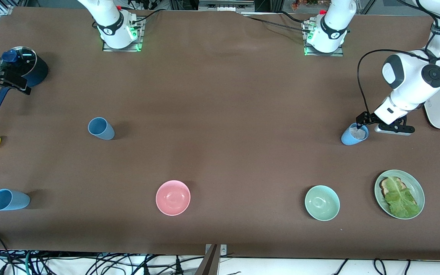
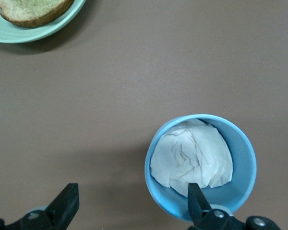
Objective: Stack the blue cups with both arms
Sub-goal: 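Close the left gripper on the rim of the tissue cup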
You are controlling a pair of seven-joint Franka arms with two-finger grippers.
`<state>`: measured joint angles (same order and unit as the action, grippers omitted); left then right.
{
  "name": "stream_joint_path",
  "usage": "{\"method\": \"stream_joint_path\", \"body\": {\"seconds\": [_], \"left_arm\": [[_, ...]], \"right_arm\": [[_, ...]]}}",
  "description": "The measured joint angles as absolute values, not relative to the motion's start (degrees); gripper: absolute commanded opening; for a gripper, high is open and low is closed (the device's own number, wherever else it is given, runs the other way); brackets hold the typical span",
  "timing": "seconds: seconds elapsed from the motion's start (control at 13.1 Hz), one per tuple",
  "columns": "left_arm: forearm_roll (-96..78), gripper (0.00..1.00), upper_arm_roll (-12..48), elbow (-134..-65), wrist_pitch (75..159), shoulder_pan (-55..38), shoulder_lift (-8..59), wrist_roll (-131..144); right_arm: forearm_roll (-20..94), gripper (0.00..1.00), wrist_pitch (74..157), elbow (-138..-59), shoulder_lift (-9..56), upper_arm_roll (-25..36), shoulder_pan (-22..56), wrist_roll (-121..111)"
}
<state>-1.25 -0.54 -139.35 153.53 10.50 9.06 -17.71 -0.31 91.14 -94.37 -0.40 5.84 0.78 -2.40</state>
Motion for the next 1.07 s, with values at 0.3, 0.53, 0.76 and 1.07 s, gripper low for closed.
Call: {"method": "stream_joint_path", "body": {"seconds": [0.3,0.53,0.76,1.07], "left_arm": [[-1.25,0.7,-0.54,-139.05,154.2,10.5,9.93,-17.71],[-1.25,0.04,-0.54,-137.79,154.3,10.62,11.27,-17.71],[-1.25,0.0,-0.57,-136.88,154.31,11.09,11.84,-17.71],[-1.31,0.0,-0.38,-134.14,149.68,11.48,11.56,-17.71]], "right_arm": [[-0.31,1.0,91.14,-94.37,-0.39,5.84,0.78,-2.4],[-0.31,1.0,91.29,-94.37,-0.39,5.84,0.78,-2.4],[-0.27,1.0,91.45,-94.37,-0.39,5.84,0.78,-2.4],[-0.25,1.0,91.51,-94.37,-0.39,5.71,0.82,-2.42]]}}
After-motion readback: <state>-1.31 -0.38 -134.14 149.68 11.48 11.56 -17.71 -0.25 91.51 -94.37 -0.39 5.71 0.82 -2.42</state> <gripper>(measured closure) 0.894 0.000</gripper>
